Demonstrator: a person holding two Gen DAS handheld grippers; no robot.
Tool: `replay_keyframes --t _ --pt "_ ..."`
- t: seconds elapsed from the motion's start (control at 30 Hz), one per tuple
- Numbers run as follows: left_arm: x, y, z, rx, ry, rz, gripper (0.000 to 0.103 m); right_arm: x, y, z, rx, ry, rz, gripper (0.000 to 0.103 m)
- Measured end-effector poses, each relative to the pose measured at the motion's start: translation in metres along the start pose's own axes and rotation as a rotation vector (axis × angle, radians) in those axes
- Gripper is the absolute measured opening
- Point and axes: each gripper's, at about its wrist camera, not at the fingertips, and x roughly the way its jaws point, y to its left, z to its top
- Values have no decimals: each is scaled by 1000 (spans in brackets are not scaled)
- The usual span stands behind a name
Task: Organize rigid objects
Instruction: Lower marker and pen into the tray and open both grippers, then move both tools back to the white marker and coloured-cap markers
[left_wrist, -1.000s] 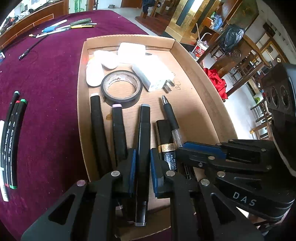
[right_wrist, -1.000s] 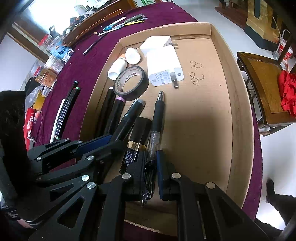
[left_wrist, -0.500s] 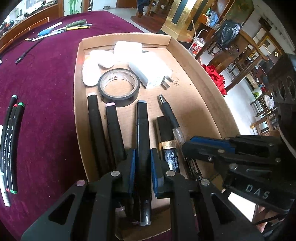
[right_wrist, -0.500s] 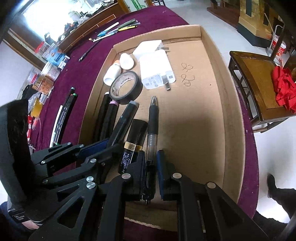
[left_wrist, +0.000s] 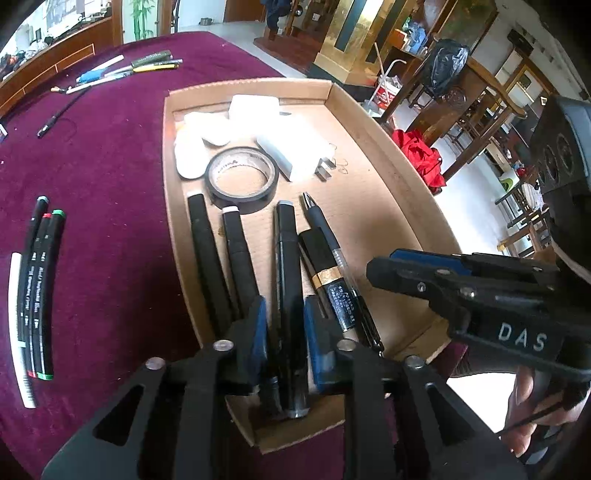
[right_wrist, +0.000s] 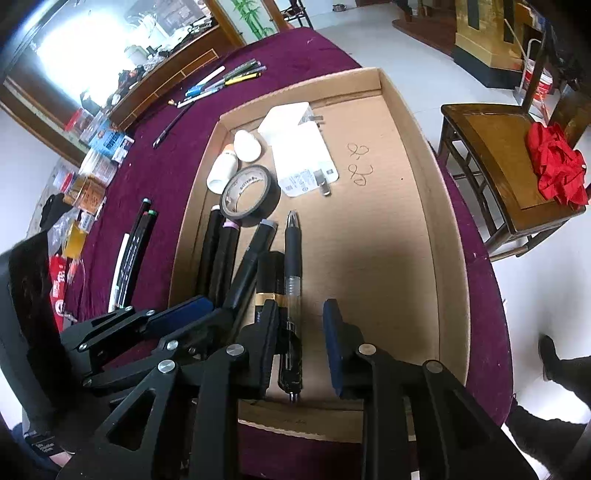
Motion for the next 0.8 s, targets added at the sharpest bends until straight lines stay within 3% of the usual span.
replay_keyframes --t 0.1,0.57,0.8 --pt "-8 3 0 -3 -23 -8 34 -4 3 0 9 -21 -6 27" --pt "-49 26 -3 -15 -103 -72 34 -10 33 -1 -11 -71 -13 33" --pt "-67 50 -9 -67 -137 -77 34 -7 55 -5 -38 -76 -7 33"
